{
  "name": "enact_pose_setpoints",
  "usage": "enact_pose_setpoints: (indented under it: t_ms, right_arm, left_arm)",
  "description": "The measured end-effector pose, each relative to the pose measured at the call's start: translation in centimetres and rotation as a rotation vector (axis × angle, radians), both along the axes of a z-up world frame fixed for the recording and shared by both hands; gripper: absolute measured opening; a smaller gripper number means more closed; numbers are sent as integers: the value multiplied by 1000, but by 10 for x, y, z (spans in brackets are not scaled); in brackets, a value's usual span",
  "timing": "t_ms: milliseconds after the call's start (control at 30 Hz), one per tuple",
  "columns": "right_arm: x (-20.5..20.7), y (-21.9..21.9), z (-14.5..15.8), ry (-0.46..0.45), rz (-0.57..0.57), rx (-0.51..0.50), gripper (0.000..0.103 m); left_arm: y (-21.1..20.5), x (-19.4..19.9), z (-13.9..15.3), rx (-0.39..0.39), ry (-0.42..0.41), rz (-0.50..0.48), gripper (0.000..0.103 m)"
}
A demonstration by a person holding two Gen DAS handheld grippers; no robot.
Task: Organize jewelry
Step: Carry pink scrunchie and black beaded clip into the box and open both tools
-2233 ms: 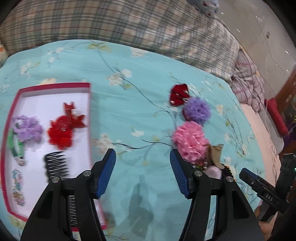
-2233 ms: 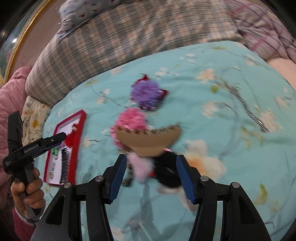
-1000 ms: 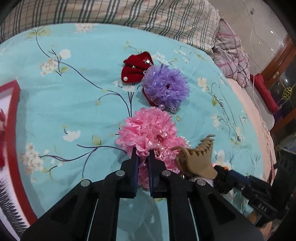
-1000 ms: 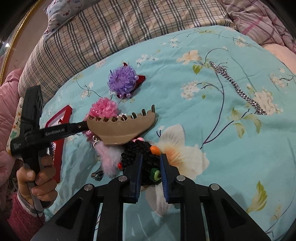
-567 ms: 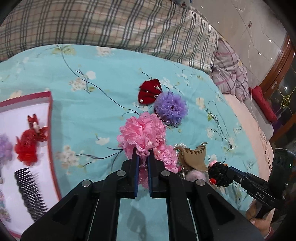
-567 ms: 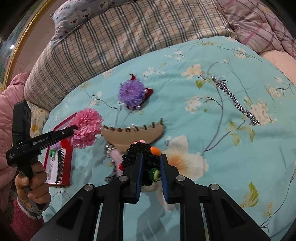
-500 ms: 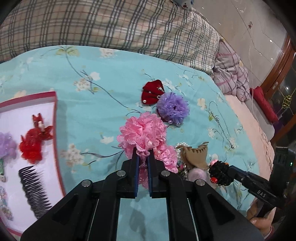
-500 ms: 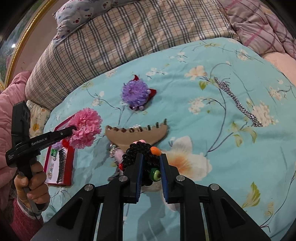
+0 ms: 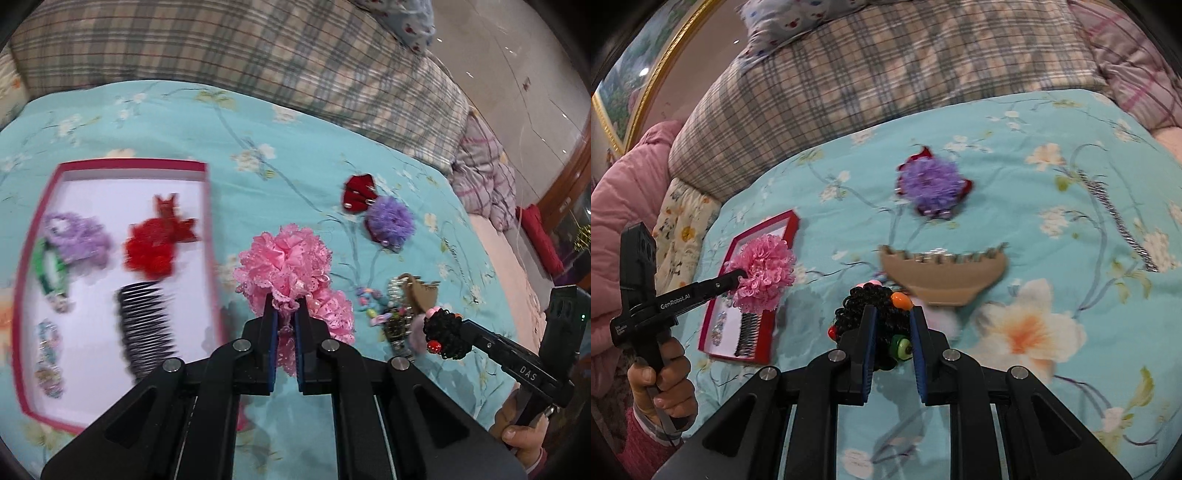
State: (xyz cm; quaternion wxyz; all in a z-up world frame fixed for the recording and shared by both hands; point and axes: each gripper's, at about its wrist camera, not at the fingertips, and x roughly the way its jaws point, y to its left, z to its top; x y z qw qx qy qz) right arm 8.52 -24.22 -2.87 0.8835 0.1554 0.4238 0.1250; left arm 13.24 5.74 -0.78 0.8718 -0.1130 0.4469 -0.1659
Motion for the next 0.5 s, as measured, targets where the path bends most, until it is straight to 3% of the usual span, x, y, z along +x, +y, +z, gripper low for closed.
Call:
enact_pose_setpoints:
  t_ms: [500]
  right_arm:
    - [21, 111, 7, -1, 216, 29, 17]
  left_arm:
    - [103, -33, -2, 7, -4, 193, 6]
